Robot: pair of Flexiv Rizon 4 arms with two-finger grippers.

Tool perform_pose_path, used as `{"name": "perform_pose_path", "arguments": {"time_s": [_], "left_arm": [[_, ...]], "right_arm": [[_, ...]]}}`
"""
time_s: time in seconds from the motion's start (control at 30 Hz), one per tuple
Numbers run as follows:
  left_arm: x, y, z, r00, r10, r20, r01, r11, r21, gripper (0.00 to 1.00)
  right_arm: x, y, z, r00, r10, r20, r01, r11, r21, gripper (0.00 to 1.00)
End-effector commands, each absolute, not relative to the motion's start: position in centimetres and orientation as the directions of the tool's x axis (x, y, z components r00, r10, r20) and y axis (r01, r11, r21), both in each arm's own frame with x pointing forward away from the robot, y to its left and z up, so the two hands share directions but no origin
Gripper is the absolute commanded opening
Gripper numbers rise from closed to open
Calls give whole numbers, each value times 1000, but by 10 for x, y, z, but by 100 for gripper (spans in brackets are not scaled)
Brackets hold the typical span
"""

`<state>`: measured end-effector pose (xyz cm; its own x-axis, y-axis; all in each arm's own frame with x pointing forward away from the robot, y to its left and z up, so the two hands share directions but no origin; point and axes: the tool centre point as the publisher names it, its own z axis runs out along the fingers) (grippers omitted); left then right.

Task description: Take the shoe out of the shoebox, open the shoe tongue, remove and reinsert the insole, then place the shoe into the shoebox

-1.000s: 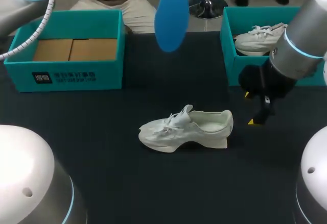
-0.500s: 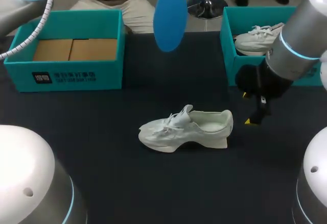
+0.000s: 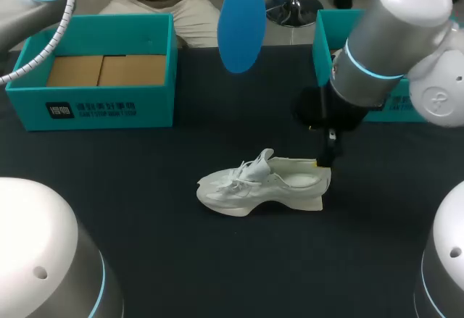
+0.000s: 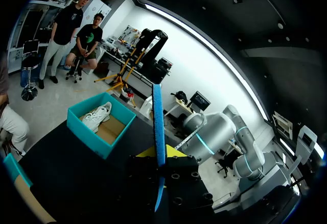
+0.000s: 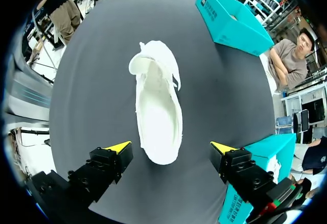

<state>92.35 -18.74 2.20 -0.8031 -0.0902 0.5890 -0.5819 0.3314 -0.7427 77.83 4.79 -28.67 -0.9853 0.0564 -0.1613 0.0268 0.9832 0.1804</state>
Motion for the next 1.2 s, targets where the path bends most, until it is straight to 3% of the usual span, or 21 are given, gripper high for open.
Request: {"name": "perform_pose_path", "arguments": {"time_s": [0.03, 1.2], "left_arm": [[923, -188, 22, -803, -90, 589, -582, 331, -743, 0], [923, -188, 22, -803, -90, 589, -582, 331, -743, 0]], "right_arm": [[791, 69, -300, -988, 37, -153, 14, 989, 148, 100], [814, 72, -389, -998, -20, -56, -27, 990, 141, 100]]}}
